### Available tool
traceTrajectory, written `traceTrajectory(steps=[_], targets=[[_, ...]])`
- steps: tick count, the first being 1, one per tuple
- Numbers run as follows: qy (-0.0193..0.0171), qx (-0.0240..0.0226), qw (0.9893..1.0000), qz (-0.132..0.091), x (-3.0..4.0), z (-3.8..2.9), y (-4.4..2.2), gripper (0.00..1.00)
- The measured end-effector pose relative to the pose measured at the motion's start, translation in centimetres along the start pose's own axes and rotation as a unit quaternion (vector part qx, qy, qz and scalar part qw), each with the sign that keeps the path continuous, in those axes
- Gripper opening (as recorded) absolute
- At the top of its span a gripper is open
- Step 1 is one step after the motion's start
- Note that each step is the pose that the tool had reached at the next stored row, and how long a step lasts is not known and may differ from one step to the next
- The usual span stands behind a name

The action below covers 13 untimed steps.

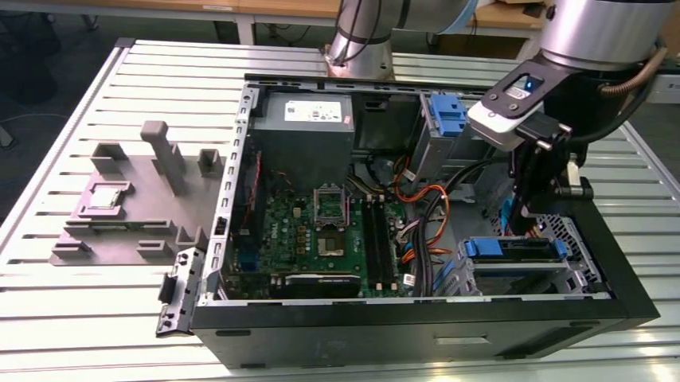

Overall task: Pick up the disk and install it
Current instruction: 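Insert the second disk wire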

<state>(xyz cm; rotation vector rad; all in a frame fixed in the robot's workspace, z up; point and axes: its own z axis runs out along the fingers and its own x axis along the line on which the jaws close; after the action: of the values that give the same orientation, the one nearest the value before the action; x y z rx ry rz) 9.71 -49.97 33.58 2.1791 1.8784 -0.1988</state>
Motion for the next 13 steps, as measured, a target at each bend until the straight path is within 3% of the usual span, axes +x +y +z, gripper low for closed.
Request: traceTrajectory(steps=[4,13], targets=[[0.0084,-0.0017,1.0,0.001,-0.51,0.15,0.0,0.16],[0.0121,-0.0082,0.9999,-0.006,-1.5,0.44,-0.17,0.16]])
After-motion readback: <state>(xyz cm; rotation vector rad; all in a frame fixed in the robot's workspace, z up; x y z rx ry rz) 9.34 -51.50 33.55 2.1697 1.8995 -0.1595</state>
